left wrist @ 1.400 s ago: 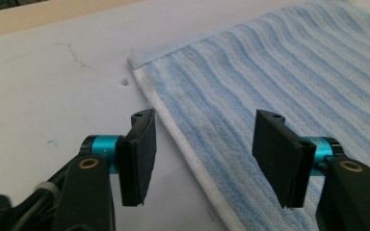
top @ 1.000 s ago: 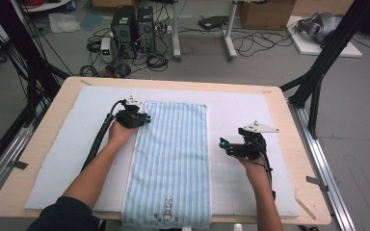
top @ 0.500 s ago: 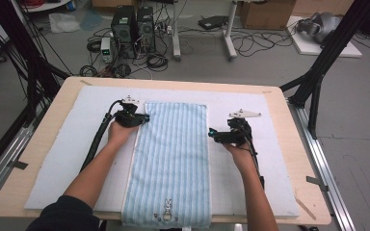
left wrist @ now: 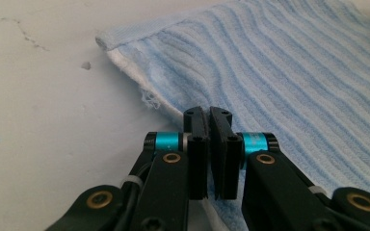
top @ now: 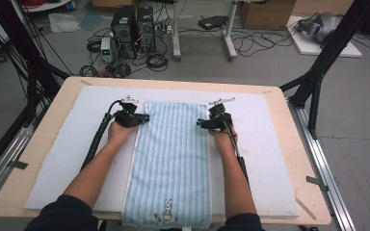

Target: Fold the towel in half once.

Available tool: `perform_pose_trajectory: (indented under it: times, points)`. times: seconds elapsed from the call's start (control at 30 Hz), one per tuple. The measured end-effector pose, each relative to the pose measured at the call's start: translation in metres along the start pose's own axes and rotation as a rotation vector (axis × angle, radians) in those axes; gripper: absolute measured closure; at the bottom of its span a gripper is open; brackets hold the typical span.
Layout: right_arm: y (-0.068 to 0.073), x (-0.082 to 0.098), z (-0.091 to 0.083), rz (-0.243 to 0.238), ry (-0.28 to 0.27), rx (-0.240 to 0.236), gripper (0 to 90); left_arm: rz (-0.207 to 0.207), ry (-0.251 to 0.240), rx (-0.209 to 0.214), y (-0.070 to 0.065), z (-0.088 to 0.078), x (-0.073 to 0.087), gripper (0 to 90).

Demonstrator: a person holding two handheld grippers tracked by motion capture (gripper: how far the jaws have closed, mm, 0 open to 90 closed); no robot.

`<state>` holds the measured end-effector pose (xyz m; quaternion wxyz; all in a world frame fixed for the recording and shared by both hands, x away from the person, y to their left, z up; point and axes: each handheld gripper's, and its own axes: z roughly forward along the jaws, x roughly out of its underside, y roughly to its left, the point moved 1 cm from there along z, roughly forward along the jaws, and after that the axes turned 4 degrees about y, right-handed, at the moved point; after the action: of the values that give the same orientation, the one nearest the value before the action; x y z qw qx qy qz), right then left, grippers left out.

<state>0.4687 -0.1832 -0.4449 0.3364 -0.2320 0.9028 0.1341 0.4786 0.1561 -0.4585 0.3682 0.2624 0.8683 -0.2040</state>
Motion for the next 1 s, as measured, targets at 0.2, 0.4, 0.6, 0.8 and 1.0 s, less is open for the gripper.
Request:
perform_pose_trajectory:
  times: [0.2, 0.4, 0.6, 0.8, 1.0]
  points:
    - [0.004, -0.002, 0.007, -0.043, 0.047, 0.025, 70.7, -0.027, 0.001, 0.021, 0.002, 0.0, 0.0, 85.9]
    - [0.003, -0.005, 0.008, -0.058, 0.038, 0.003, 86.3, -0.12, -0.033, 0.039, 0.009, -0.001, -0.005, 86.1]
    - [-0.004, -0.022, 0.006, -0.029, -0.011, 0.029, 86.3, -0.166, -0.08, 0.025, 0.015, -0.004, -0.031, 86.1]
    - [-0.008, -0.039, -0.005, 0.029, -0.121, 0.008, 86.3, -0.191, -0.136, 0.063, 0.022, -0.015, -0.042, 86.0]
    - [-0.003, -0.036, -0.013, 0.024, -0.137, -0.029, 86.2, -0.139, -0.166, 0.102, 0.019, -0.027, -0.032, 85.8]
